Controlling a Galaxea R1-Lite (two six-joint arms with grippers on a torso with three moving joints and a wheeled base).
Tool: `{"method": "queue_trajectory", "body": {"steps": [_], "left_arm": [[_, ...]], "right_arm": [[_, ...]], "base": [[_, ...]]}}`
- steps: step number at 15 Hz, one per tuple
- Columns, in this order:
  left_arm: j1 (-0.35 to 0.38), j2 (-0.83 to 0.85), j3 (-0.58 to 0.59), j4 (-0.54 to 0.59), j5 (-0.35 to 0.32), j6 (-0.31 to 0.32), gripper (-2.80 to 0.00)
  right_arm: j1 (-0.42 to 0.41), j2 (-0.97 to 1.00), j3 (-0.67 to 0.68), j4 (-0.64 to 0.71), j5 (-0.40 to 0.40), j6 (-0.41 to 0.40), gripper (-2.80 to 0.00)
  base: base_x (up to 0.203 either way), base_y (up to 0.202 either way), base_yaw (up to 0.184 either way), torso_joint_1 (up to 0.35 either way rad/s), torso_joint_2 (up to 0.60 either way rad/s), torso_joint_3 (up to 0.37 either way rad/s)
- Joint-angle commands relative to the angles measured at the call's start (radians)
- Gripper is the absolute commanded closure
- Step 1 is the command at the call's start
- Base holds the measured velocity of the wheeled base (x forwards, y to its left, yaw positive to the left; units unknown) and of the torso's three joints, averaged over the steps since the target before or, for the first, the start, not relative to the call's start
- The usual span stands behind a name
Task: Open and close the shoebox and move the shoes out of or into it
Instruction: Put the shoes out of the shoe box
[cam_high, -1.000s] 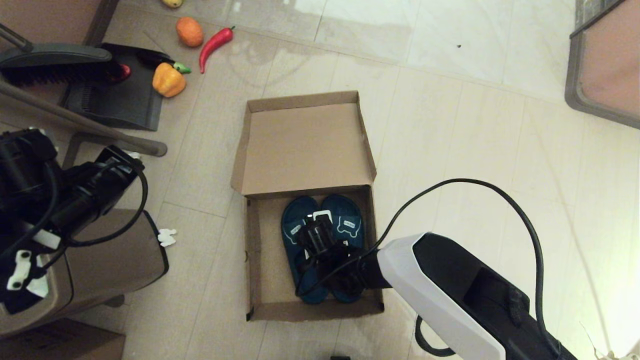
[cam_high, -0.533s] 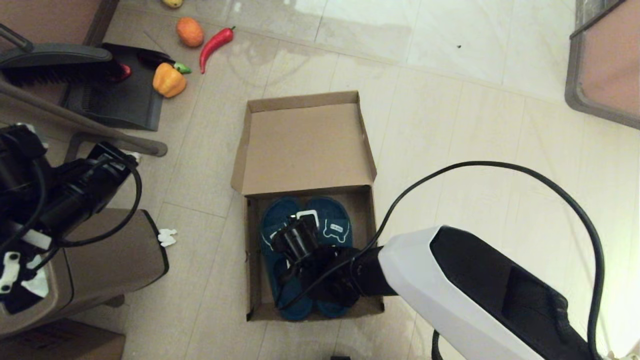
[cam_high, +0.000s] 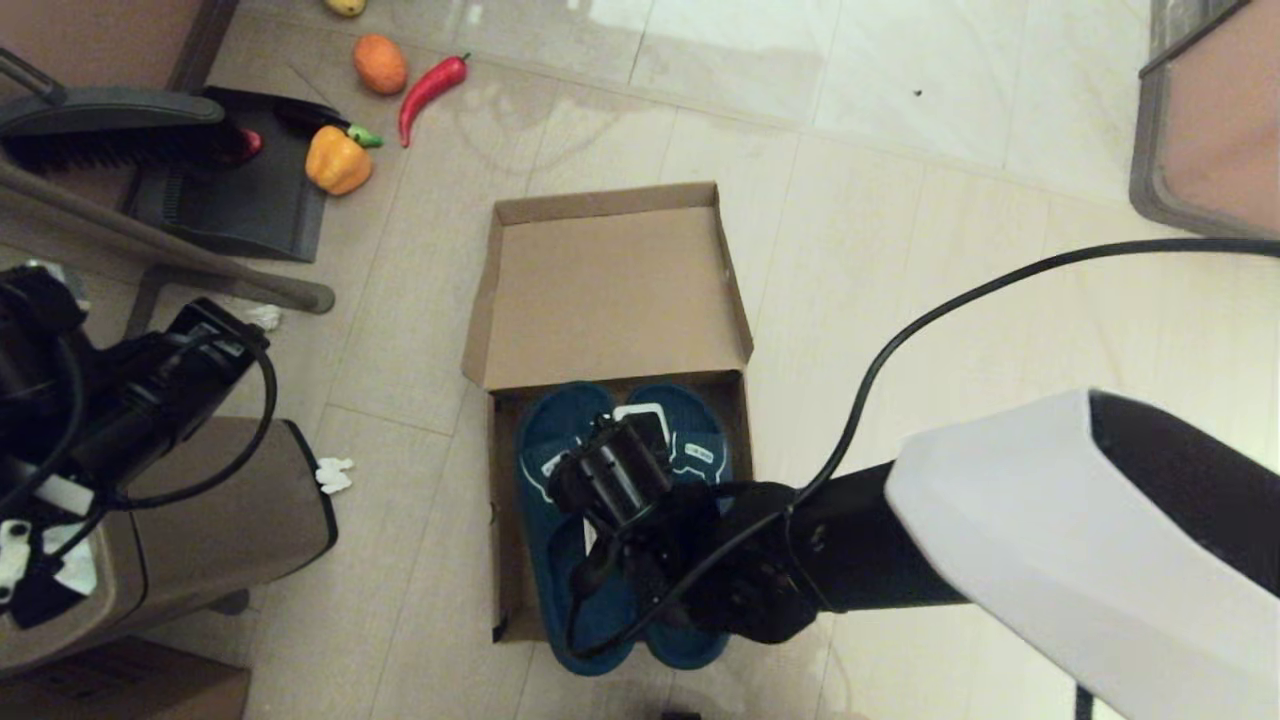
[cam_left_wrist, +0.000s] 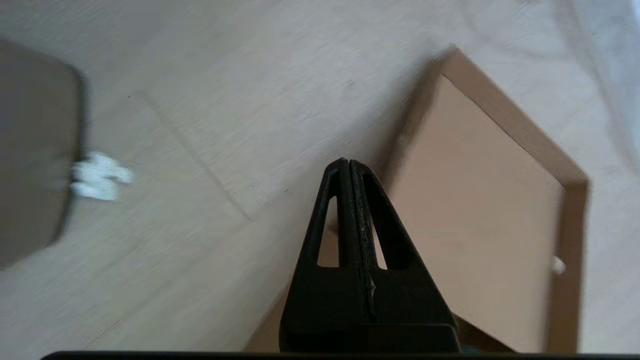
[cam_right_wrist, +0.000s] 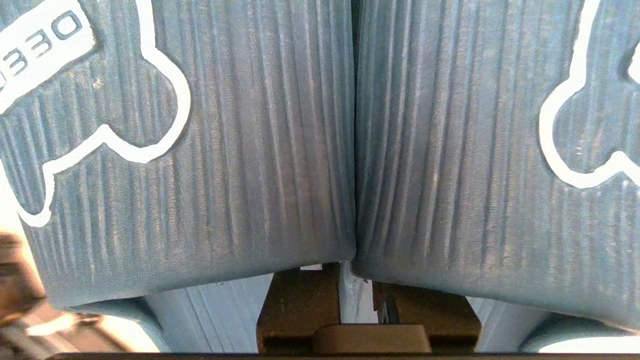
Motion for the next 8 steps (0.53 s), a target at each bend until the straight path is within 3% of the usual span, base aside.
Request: {"method": "queue_trajectory", "body": {"steps": [1, 4, 8], "left_arm": [[0.016, -0.004, 0.012, -0.005, 0.001, 0.002, 0.00], [0.024, -0.024, 0.019, -0.005, -0.001, 0.018, 0.00], [0.064, -0.067, 0.057, -0.003, -0.021, 0.052, 0.00]], "right_arm": [[0.002, -0.103, 0.016, 0.001, -0.005, 0.002, 0.00], [-0.029, -0.198, 0.046, 0.014, -0.005, 0.000, 0.00], [-0.170, -0.339, 0.101, 0.029, 0.000, -0.005, 0.00]], "base": [[0.000, 0.000, 0.000, 0.000, 0.00, 0.000], [0.000, 0.000, 0.000, 0.000, 0.00, 0.000], [0.000, 0.000, 0.000, 0.000, 0.00, 0.000]]}}
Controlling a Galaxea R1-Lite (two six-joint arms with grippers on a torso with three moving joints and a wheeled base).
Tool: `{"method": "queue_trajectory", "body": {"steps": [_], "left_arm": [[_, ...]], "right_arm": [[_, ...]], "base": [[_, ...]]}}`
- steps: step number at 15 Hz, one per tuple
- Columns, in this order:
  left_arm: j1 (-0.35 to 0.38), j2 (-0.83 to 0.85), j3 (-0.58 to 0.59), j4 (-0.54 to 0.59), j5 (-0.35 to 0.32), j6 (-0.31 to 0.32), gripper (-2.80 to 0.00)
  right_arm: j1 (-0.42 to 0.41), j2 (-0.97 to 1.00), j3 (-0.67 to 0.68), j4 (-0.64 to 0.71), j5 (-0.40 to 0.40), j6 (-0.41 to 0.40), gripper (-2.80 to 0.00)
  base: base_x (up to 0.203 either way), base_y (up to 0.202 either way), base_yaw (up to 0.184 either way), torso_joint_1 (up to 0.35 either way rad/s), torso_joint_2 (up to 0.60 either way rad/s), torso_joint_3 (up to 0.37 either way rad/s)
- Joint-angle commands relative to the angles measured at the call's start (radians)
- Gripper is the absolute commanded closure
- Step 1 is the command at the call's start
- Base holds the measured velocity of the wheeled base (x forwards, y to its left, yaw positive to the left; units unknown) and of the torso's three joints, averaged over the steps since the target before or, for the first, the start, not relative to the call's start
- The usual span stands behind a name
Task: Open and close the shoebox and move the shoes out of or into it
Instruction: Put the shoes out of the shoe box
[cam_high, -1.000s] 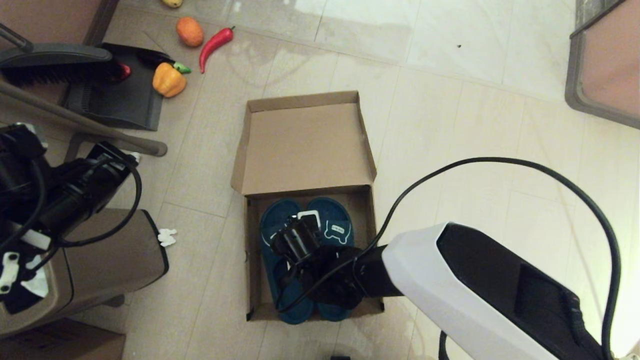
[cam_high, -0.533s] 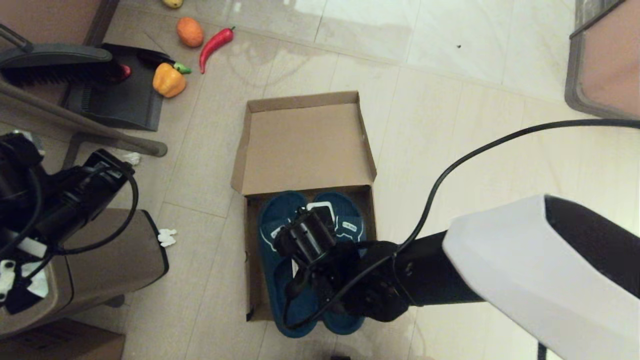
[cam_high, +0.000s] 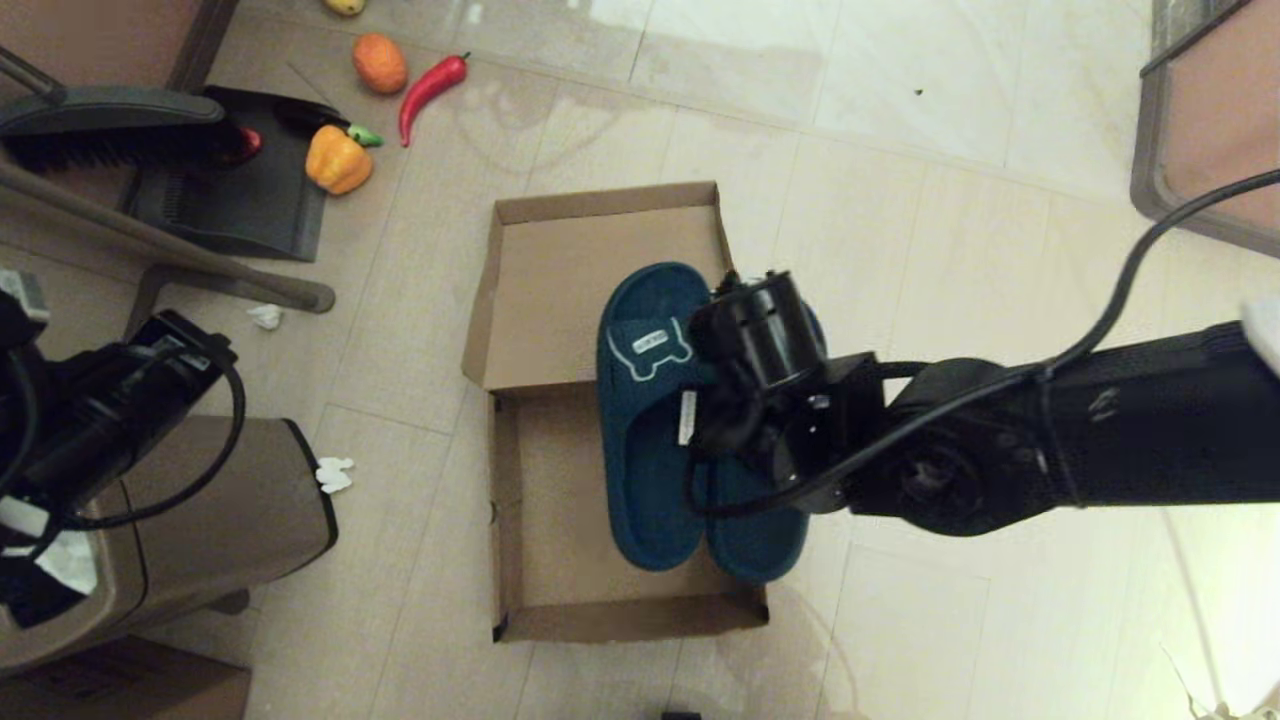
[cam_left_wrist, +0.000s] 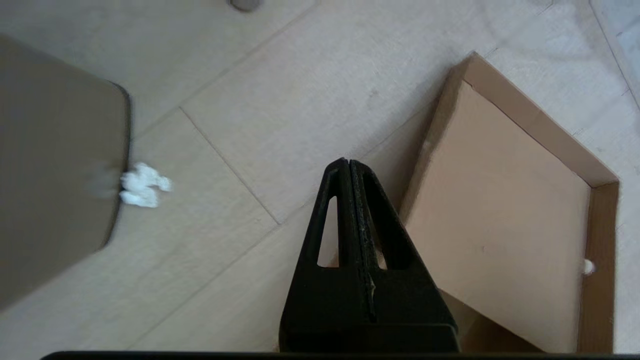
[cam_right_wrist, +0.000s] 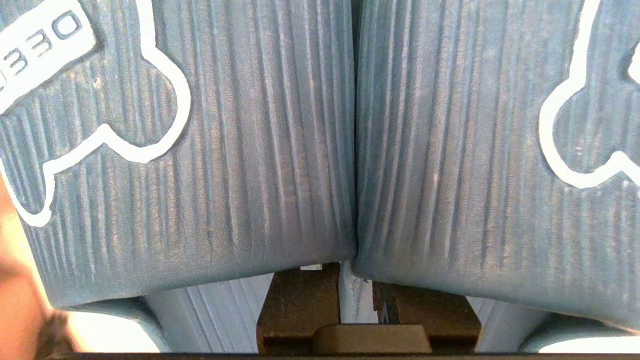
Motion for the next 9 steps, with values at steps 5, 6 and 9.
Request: {"method": "queue_trajectory", "body": {"steps": [5, 6, 9], "left_arm": [[0.019, -0.075, 0.031, 0.003, -0.005, 0.043, 0.00], [0.019, -0.097, 0.032, 0.007, -0.005, 0.046, 0.00], [0.019, -0.182, 0.033, 0.075, -0.010, 0.059, 0.00]], "right_arm": [[-0.275, -0.202, 0.143, 0.002, 0.065, 0.010, 0.00], [-0.331, -0.212, 0.166, 0.001, 0.085, 0.010, 0.00], [-0.474, -0.205, 0.222, -0.001, 0.176, 0.006, 0.00]], "base": [[0.000, 0.000, 0.000, 0.000, 0.00, 0.000], [0.000, 0.000, 0.000, 0.000, 0.00, 0.000], [0.000, 0.000, 0.000, 0.000, 0.00, 0.000]]}}
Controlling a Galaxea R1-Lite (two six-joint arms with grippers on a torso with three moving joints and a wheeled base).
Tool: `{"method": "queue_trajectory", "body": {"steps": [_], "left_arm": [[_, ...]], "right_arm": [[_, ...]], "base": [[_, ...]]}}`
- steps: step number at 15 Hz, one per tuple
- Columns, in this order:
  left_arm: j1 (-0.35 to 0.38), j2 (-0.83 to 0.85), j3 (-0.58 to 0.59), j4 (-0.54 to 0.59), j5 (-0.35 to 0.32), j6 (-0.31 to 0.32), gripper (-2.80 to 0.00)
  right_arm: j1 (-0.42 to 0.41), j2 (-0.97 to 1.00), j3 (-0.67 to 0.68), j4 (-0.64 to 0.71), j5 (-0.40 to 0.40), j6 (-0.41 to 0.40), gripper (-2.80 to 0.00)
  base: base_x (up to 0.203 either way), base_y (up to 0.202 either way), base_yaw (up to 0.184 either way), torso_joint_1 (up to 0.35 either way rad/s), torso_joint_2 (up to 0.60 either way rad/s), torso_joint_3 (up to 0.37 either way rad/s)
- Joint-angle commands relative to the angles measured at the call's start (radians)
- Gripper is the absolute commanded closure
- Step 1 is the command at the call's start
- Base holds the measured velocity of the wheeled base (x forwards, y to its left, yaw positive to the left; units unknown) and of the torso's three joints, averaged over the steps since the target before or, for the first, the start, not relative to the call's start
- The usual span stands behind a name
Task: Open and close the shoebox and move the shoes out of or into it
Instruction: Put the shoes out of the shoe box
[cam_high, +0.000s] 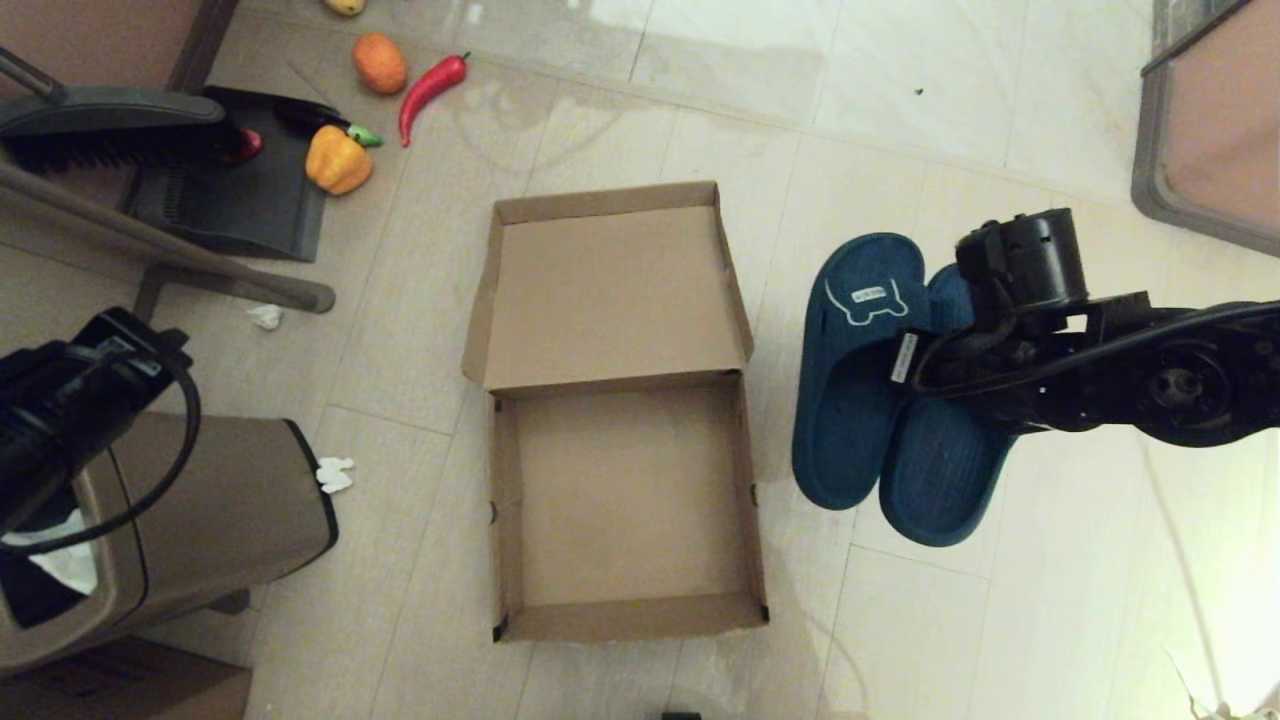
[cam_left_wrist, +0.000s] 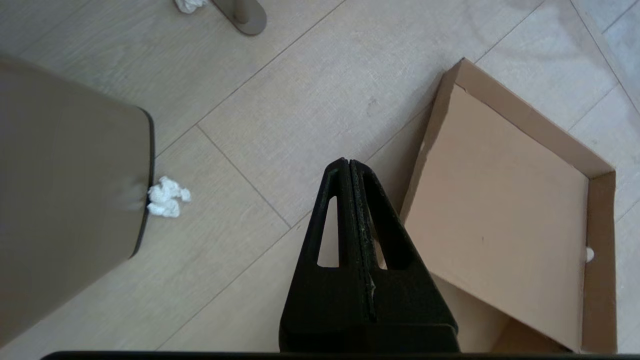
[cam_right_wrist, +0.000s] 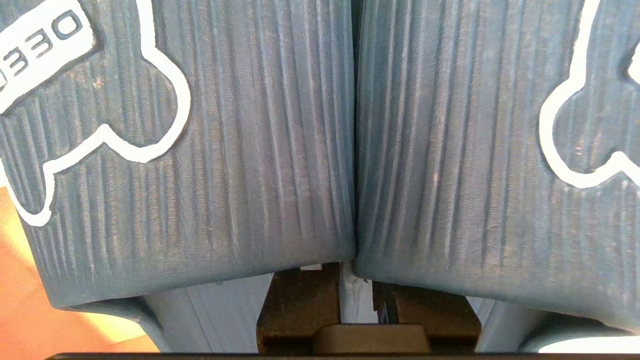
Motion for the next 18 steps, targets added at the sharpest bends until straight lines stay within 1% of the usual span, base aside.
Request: {"method": "queue_trajectory", "body": {"steps": [1, 3, 5, 6, 7, 8, 9, 10, 11, 13, 14, 15, 18], "left_arm": [[0.000, -0.072, 0.000, 0.031, 0.001, -0.002, 0.00], [0.000, -0.125, 0.002, 0.096, -0.001, -0.002, 0.00], [0.000, -0.144, 0.003, 0.117, -0.017, -0.002, 0.00], [0.000, -0.144, 0.001, 0.117, -0.021, -0.002, 0.00], [0.000, -0.142, -0.001, 0.118, -0.021, -0.002, 0.00], [0.000, -0.140, -0.001, 0.119, -0.023, -0.002, 0.00], [0.000, -0.137, -0.001, 0.119, -0.023, -0.002, 0.00], [0.000, -0.135, -0.003, 0.120, -0.023, -0.002, 0.00], [0.000, -0.133, -0.006, 0.131, -0.023, -0.002, 0.00], [0.000, -0.132, -0.007, 0.137, -0.023, -0.002, 0.00], [0.000, -0.131, -0.006, 0.139, -0.022, -0.001, 0.00], [0.000, -0.128, -0.005, 0.139, -0.023, 0.000, 0.00], [0.000, -0.123, -0.003, 0.139, -0.021, 0.016, 0.00]], "right_arm": [[-0.061, 0.010, 0.029, -0.001, 0.026, 0.002, 0.00], [-0.077, 0.058, 0.054, -0.007, 0.034, 0.003, 0.00], [-0.094, 0.130, 0.053, -0.066, 0.038, -0.006, 0.00], [-0.109, 0.162, 0.047, -0.113, 0.051, -0.048, 0.00], [-0.127, 0.181, 0.047, -0.168, 0.091, -0.127, 0.00], [-0.148, 0.205, 0.054, -0.234, 0.170, -0.210, 0.00], [-0.174, 0.231, 0.066, -0.287, 0.227, -0.295, 0.00], [-0.201, 0.259, 0.076, -0.326, 0.265, -0.367, 0.00], [-0.228, 0.296, 0.081, -0.372, 0.304, -0.421, 0.00], [-0.275, 0.366, 0.078, -0.468, 0.371, -0.489, 0.00], [-0.291, 0.390, 0.077, -0.495, 0.411, -0.518, 0.00], [-0.296, 0.412, 0.076, -0.506, 0.430, -0.529, 0.00], [-0.298, 0.519, 0.042, -0.587, 0.433, -0.542, 0.00]], "base": [[0.000, 0.000, 0.000, 0.000, 0.00, 0.000], [0.000, 0.000, 0.000, 0.000, 0.00, 0.000], [0.000, 0.000, 0.000, 0.000, 0.00, 0.000], [0.000, 0.000, 0.000, 0.000, 0.00, 0.000], [0.000, 0.000, 0.000, 0.000, 0.00, 0.000], [0.000, 0.000, 0.000, 0.000, 0.00, 0.000], [0.000, 0.000, 0.000, 0.000, 0.00, 0.000], [0.000, 0.000, 0.000, 0.000, 0.00, 0.000], [0.000, 0.000, 0.000, 0.000, 0.00, 0.000], [0.000, 0.000, 0.000, 0.000, 0.00, 0.000], [0.000, 0.000, 0.000, 0.000, 0.00, 0.000], [0.000, 0.000, 0.000, 0.000, 0.00, 0.000], [0.000, 0.000, 0.000, 0.000, 0.00, 0.000]]}}
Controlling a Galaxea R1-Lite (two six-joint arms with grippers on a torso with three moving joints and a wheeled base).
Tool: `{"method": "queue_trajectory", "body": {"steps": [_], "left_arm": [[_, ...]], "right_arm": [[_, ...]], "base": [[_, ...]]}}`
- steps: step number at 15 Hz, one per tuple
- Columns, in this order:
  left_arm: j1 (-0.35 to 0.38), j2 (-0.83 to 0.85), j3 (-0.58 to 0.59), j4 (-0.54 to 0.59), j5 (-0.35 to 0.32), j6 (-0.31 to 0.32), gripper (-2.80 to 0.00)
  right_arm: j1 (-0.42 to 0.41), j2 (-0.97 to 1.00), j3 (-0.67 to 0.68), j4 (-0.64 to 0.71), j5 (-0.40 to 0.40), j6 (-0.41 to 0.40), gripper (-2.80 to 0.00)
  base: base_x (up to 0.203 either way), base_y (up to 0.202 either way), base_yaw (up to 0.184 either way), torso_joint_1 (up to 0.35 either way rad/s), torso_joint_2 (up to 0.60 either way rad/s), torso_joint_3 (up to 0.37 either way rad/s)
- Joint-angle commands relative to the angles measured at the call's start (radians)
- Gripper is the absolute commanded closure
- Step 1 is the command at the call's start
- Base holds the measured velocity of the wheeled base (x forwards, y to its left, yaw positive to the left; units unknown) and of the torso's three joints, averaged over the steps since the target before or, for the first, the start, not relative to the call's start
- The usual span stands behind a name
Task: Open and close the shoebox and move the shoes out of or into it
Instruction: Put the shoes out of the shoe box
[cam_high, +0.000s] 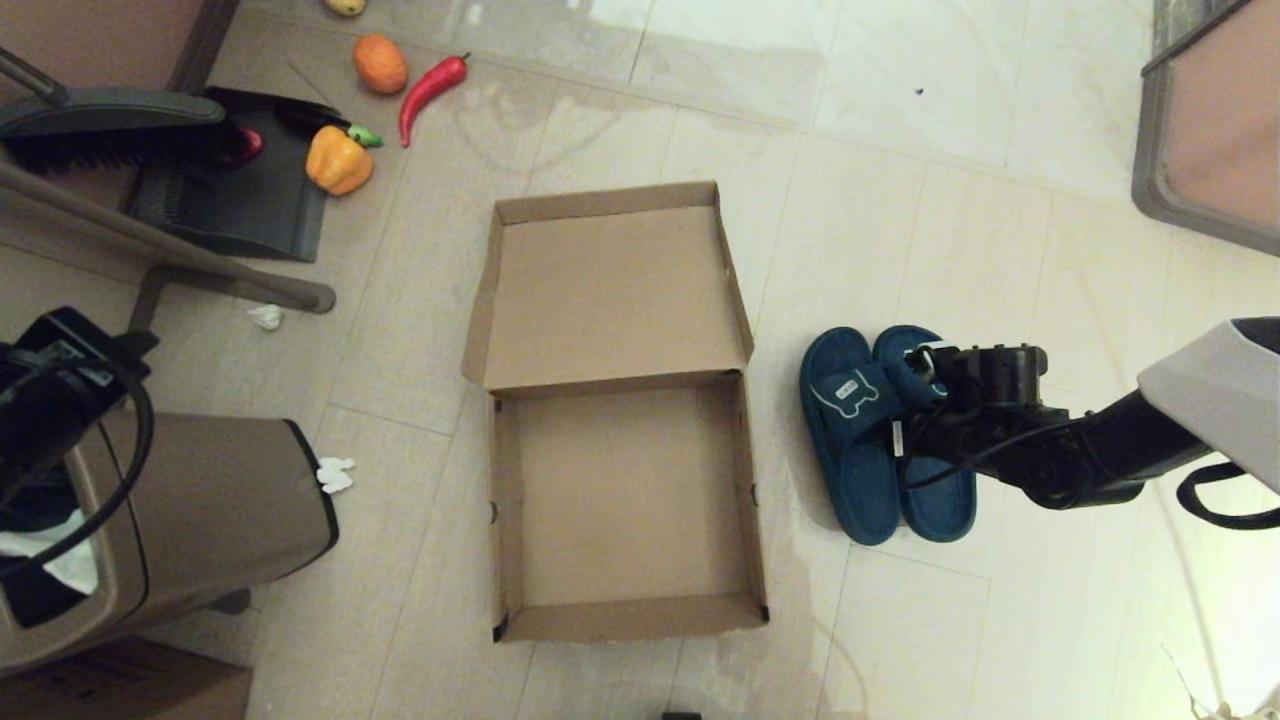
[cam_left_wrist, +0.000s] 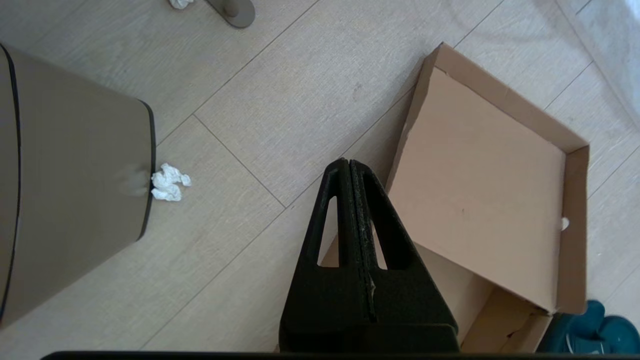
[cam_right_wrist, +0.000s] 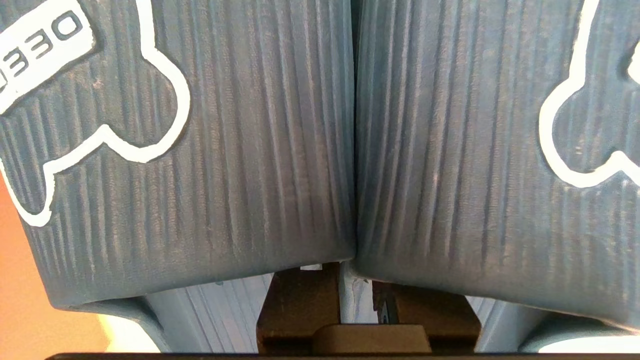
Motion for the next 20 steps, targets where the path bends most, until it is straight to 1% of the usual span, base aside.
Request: {"method": "queue_trajectory", "body": {"steps": [1, 2, 5, 8, 10, 12, 13, 15, 19, 20], "left_arm": [[0.000, 0.005, 0.001, -0.004, 0.001, 0.001, 0.00], [0.000, -0.002, 0.005, -0.003, 0.003, 0.002, 0.00], [0.000, -0.009, 0.014, -0.001, 0.008, 0.004, 0.00], [-0.001, -0.001, 0.014, -0.001, 0.009, 0.004, 0.00], [0.000, -0.013, 0.022, 0.001, 0.009, 0.006, 0.00], [0.000, -0.035, 0.032, 0.008, 0.009, 0.020, 0.00], [0.000, -0.044, 0.034, 0.022, 0.010, 0.019, 0.00], [0.000, -0.046, 0.040, 0.025, 0.011, 0.021, 0.00], [-0.001, -0.031, 0.041, 0.024, 0.009, 0.021, 0.00], [-0.001, -0.034, 0.043, 0.024, 0.011, 0.021, 0.00]], "right_arm": [[-0.001, 0.098, -0.030, -0.027, 0.000, -0.002, 0.00], [-0.002, 0.122, -0.047, -0.036, -0.002, -0.003, -2.80], [-0.005, 0.115, -0.057, -0.042, -0.013, -0.005, -2.80], [-0.008, 0.090, -0.025, -0.042, -0.020, -0.003, -2.80], [-0.008, 0.087, -0.007, -0.070, -0.022, -0.003, -2.80], [-0.007, 0.093, -0.010, -0.080, -0.022, -0.002, -2.80], [-0.007, 0.106, -0.019, -0.081, -0.028, -0.002, -2.80], [-0.007, 0.124, -0.049, -0.095, -0.072, -0.003, -2.80], [-0.002, 0.162, -0.106, -0.098, -0.074, -0.003, -2.80], [0.006, 0.165, -0.117, -0.098, -0.074, -0.003, 0.00]], "base": [[0.000, 0.000, 0.000, 0.000, 0.00, 0.000], [0.000, 0.000, 0.000, 0.000, 0.00, 0.000], [0.000, 0.000, 0.000, 0.000, 0.00, 0.000], [0.000, 0.000, 0.000, 0.000, 0.00, 0.000], [0.000, 0.000, 0.000, 0.000, 0.00, 0.000], [0.000, 0.000, 0.000, 0.000, 0.00, 0.000], [0.000, 0.000, 0.000, 0.000, 0.00, 0.000], [0.000, 0.000, 0.000, 0.000, 0.00, 0.000], [0.000, 0.000, 0.000, 0.000, 0.00, 0.000], [0.000, 0.000, 0.000, 0.000, 0.00, 0.000]]}}
